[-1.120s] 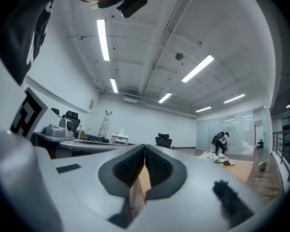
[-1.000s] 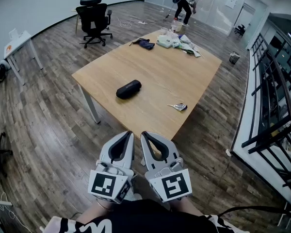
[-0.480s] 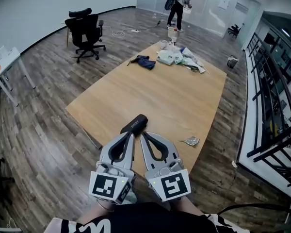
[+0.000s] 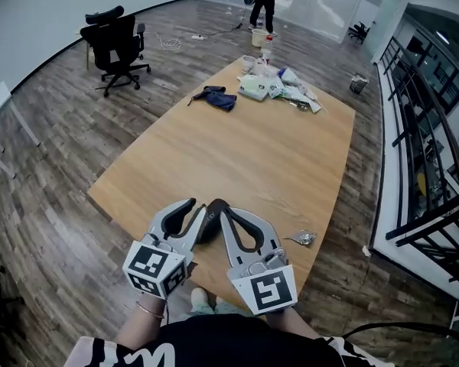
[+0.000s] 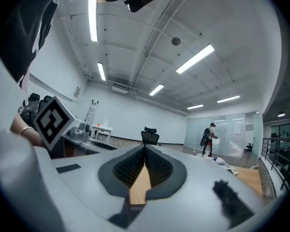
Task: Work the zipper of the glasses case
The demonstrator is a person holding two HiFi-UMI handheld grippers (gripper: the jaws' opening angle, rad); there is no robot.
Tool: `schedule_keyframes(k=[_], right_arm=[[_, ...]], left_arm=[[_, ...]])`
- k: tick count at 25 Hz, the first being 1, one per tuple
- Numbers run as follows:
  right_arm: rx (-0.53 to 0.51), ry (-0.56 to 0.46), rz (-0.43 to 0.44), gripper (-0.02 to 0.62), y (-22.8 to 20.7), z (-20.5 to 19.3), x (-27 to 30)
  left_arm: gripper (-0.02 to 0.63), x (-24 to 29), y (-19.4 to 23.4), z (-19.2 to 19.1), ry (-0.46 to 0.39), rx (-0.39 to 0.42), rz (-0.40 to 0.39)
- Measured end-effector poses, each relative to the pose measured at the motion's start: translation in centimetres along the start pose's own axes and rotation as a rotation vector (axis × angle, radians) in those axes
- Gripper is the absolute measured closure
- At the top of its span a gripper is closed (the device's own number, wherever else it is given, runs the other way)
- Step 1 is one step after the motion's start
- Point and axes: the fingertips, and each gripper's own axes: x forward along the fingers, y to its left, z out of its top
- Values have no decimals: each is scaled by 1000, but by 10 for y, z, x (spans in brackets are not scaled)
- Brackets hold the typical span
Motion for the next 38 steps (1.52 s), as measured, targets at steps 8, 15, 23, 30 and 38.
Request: schedule_keyframes(k=[8,15,23,30,38], right_arm=[[15,33,-34,588,-32,-16,6],[35,51,-62,588,-53,-26,3],[53,48,-60,588,-58,-31,4],[69,29,-61,588,-65,-30,3],[85,6,-80,588,-75,-28,-1]], left_arm=[[314,65,58,-112,510,-20,-73],[250,88,51,-178,756,-133,-249],[216,94,13,-190,811,-157,-378],[189,98,-25,-209,910,5,-410],[253,90,-14,-250,1022,321,-361]])
